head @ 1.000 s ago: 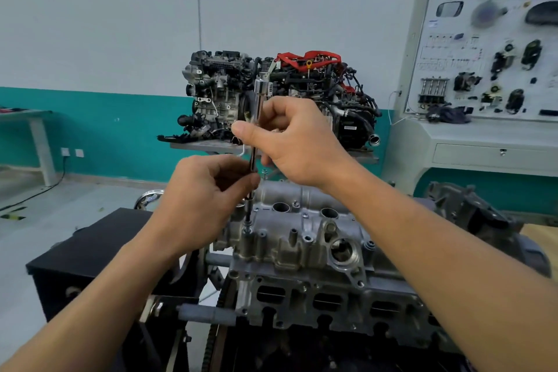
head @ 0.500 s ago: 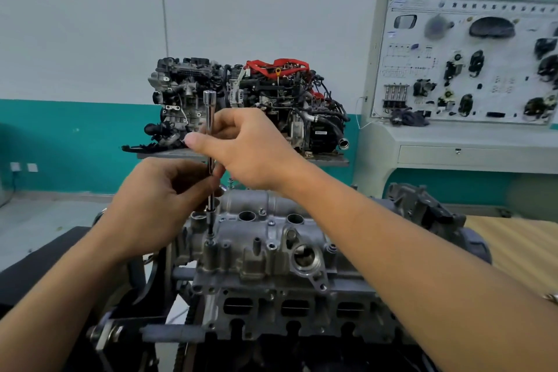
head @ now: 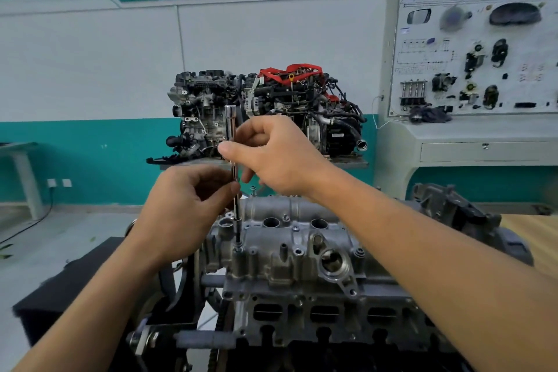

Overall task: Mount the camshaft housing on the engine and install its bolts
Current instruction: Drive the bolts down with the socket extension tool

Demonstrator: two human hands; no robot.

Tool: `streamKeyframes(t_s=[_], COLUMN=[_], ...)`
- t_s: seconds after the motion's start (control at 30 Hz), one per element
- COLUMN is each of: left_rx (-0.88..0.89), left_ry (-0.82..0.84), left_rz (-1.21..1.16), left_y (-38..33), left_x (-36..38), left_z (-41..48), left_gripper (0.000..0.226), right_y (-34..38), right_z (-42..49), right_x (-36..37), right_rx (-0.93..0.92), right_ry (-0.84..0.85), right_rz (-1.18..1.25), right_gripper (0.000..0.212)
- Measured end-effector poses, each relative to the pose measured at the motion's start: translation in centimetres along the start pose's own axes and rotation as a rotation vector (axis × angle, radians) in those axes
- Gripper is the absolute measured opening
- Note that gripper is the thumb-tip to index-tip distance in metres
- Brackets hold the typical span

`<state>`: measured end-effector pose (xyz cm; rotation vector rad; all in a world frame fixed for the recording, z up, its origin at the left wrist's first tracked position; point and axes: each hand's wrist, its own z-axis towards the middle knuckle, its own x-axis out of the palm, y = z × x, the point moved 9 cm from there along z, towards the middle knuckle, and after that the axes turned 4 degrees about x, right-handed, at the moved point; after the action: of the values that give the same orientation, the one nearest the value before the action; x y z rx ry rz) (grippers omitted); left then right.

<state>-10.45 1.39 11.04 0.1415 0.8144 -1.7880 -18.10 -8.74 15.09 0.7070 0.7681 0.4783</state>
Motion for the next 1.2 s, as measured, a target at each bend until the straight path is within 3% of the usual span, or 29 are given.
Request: streamKeyframes(t_s=[0.1, 0.2, 0.27, 0.33, 0.47, 0.53, 0.73, 0.87, 0.97, 1.1, 1.2], left_rx=[-0.007, -0.047, -0.085, -0.099, -0.057, -0.055, -0.100, -0.086, -0.082, -0.124, -0.179], left_ry=[0.058, -0.021, -0.099, -0.129, 0.008, 0.094, -0.120, -0.020, 0.023, -0.024, -0.081], left_rz=[-0.053, -0.094, -0.107, -0.116, -0.091, -0.089, -0.106, -0.094, -0.079, -0.079, -0.075], left_y=[0.1, 0.7, 1.1, 1.3, 1.2, 1.0, 1.5, 1.9, 1.6, 1.5, 1.9], left_x=[0.6, 0.3, 0.0, 0.1, 0.7, 1.1, -0.1, 0.3, 0.7, 0.7, 0.5], left_z=[0.0, 0.0, -0.3, -0.4, -0.4, -0.5, -0.8, -0.9, -0.8, -1.0, -1.2], left_gripper=[0.025, 0.003, 0.015, 0.010, 0.014, 0.012, 0.012, 0.019, 0.010, 0.020, 0.024], right_y=[0.4, 0.5, 0.1, -0.3, 0.0, 0.2, 0.0, 0.5, 0.6, 0.3, -0.2], right_z=[-0.4, -0.5, -0.1, 0.0, -0.5, -0.7, -0.1, -0.4, -0.5, -0.3, -0.1], right_x=[0.7, 0.4, 0.0, -0.2, 1.0, 1.1, 0.2, 1.0, 1.5, 0.9, 0.1], right_rx=[-0.020, -0.039, -0.043, -0.030, -0.029, -0.037, -0.051, -0.051, -0.067, -0.063, -0.069], right_ry=[0.112, 0.057, -0.021, -0.057, 0.116, 0.142, -0.028, 0.111, 0.165, 0.061, -0.054], right_rz=[0.080, 0.030, -0.019, -0.020, 0.093, 0.095, -0.016, 0.105, 0.076, 0.041, -0.020], right_gripper=[0.018, 0.014, 0.018, 0.023, 0.005, 0.011, 0.025, 0.006, 0.015, 0.013, 0.027])
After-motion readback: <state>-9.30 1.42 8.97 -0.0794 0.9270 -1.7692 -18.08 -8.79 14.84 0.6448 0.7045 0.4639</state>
